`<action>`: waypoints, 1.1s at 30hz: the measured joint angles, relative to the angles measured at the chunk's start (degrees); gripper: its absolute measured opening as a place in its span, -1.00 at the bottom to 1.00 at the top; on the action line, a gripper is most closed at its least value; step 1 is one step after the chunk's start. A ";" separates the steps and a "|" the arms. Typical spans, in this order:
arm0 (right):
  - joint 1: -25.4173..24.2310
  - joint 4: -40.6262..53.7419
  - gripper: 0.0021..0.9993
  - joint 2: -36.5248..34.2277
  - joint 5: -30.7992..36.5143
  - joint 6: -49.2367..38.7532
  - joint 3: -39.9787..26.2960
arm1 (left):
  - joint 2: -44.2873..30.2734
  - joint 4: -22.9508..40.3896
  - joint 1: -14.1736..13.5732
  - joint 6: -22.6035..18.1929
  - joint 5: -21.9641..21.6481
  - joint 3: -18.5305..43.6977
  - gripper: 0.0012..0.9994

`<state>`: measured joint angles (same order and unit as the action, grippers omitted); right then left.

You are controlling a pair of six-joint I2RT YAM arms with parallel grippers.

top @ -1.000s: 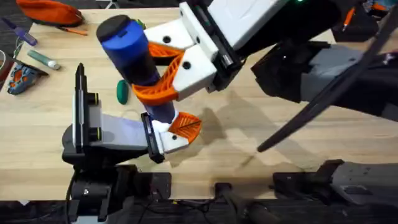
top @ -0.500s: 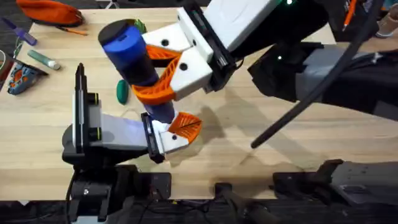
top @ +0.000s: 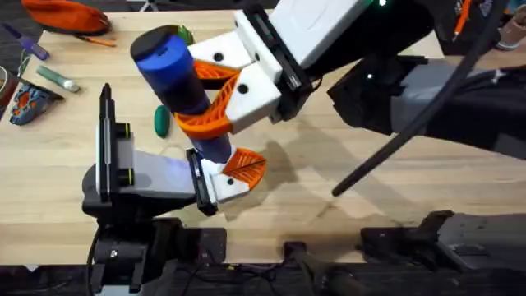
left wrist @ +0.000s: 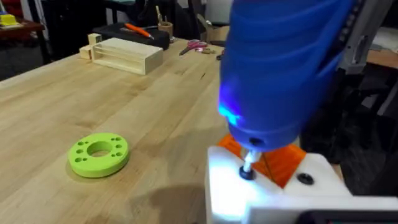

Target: Pick up the gripper from the table and insert it into the empty holder that is missing its gripper. Then pick up a screw, insert it into the mounting hole, and use the screwdriver to tighten it. Finally, clean up the table by picking up the vegetable and placing it into the bucket.

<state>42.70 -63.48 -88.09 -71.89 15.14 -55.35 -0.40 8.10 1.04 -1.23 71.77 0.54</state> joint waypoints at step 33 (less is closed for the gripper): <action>0.00 -2.64 -0.96 -0.89 -0.80 -0.33 -0.33 | 0.02 0.00 0.00 0.00 0.00 0.00 -0.98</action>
<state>42.70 -66.12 -88.98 -72.69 14.80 -55.68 -0.39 8.10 1.04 -1.23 71.77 0.54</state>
